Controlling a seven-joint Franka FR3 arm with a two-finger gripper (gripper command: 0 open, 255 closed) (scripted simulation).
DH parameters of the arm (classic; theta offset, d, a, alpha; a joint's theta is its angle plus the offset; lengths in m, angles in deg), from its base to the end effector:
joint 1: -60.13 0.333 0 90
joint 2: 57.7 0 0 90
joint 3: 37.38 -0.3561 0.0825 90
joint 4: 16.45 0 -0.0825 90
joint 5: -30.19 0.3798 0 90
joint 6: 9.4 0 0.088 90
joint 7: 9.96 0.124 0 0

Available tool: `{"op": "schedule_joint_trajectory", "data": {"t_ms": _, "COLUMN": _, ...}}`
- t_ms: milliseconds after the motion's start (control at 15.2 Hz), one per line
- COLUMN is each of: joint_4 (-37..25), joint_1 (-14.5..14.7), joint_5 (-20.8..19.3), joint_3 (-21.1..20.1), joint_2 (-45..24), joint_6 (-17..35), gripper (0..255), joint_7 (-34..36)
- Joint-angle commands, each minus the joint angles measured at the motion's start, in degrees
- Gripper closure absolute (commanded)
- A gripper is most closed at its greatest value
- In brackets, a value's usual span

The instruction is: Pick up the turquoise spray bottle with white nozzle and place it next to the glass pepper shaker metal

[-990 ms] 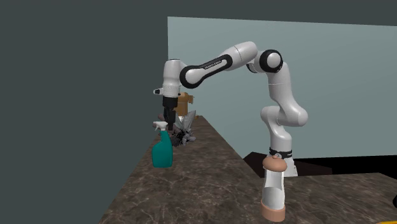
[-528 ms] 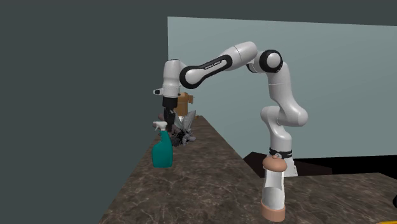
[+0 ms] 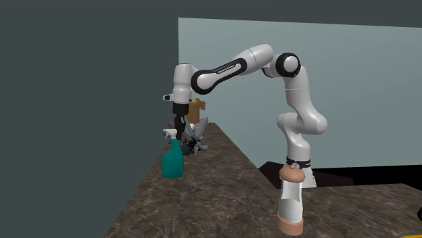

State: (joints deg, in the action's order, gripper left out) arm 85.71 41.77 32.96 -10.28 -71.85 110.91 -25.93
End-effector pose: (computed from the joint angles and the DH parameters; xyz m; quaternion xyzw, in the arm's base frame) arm 0.4649 -0.4363 0.4618 0.9648 -0.2563 0.0245 0.0541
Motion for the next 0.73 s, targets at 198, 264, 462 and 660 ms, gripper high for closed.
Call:
{"op": "schedule_joint_trajectory", "data": {"t_ms": 198, "joint_4": -1.5, "joint_1": 0.1, "joint_5": -0.3, "joint_3": 0.1, "joint_2": 0.6, "joint_6": -2.1, "gripper": 255, "joint_7": 0.1}}
{"op": "schedule_joint_trajectory", "data": {"t_ms": 264, "joint_4": -2.1, "joint_1": 0.1, "joint_5": -0.4, "joint_3": 0.2, "joint_2": 0.8, "joint_6": -2.8, "gripper": 255, "joint_7": 0.2}}
{"op": "schedule_joint_trajectory", "data": {"t_ms": 462, "joint_4": -3.8, "joint_1": 0.1, "joint_5": -0.7, "joint_3": 0.2, "joint_2": 1.3, "joint_6": -5.0, "gripper": 255, "joint_7": 0.2}}
{"op": "schedule_joint_trajectory", "data": {"t_ms": 660, "joint_4": -5.7, "joint_1": 0.1, "joint_5": -0.9, "joint_3": 0.3, "joint_2": 1.7, "joint_6": -7.2, "gripper": 255, "joint_7": 0.3}}
